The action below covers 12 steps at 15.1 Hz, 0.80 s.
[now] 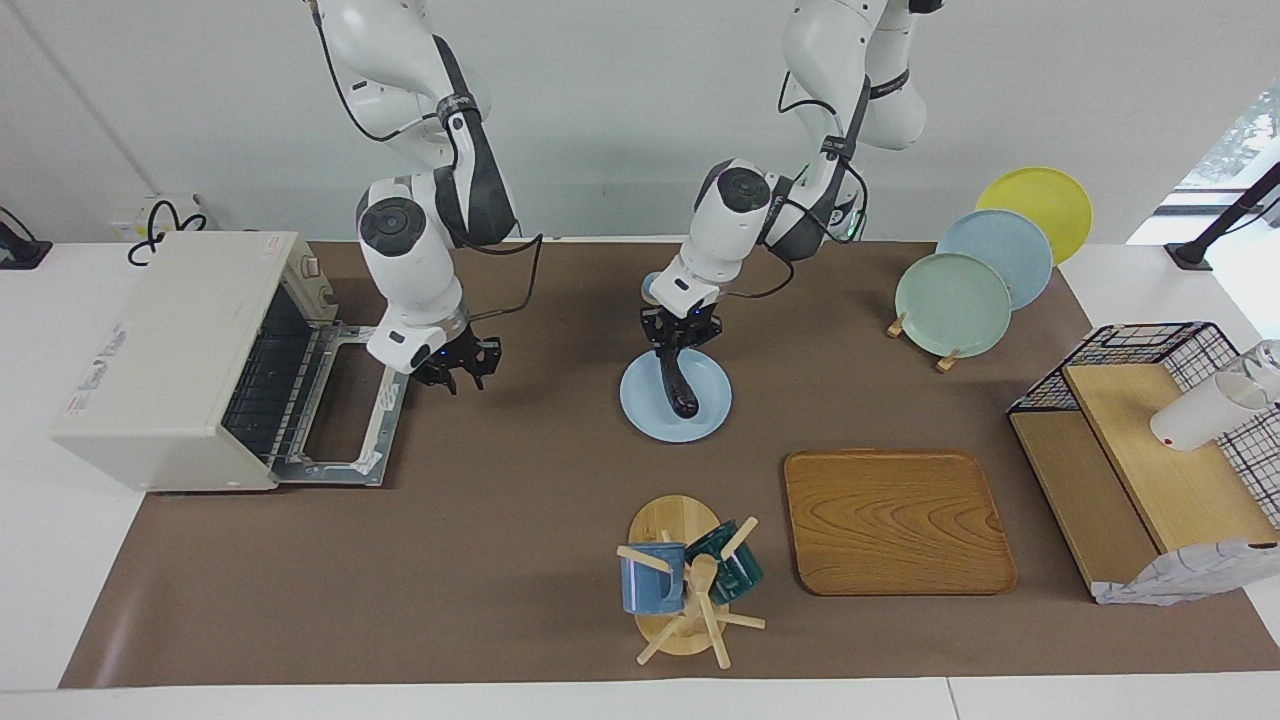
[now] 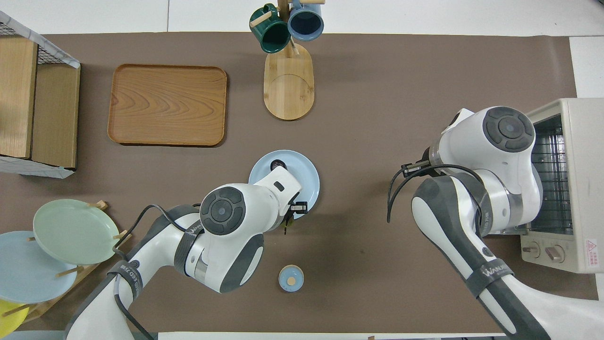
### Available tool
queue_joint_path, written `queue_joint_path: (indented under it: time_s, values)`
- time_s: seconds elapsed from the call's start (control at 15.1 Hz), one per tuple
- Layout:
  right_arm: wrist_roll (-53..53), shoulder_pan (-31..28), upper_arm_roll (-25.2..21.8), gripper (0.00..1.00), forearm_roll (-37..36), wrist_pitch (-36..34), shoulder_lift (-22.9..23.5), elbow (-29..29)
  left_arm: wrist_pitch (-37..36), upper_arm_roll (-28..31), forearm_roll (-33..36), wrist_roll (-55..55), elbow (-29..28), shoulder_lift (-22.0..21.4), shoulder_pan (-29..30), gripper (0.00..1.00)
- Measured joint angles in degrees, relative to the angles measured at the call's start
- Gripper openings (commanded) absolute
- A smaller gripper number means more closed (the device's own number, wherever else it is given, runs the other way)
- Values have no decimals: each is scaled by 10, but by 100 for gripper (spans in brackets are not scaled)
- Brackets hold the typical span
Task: Put eggplant into oven
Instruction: 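Lower the eggplant onto the blue plate and open the left gripper, then withdraw the left gripper while the right gripper reaches the blue plate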
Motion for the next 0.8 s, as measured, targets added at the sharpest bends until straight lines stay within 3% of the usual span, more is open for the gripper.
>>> queue_joint_path:
  time_s: [0.4, 0.66, 0.8]
  values:
    - [0, 1, 6, 46, 0, -6, 0, 4, -10, 7, 0, 8, 9, -3, 13, 100]
    - [20, 56, 20, 59, 0, -69, 1, 65, -111, 13, 0, 86, 66, -11, 105, 100]
    - [37, 77, 22, 59, 0, -83, 2, 92, -148, 15, 0, 125, 91, -12, 153, 100]
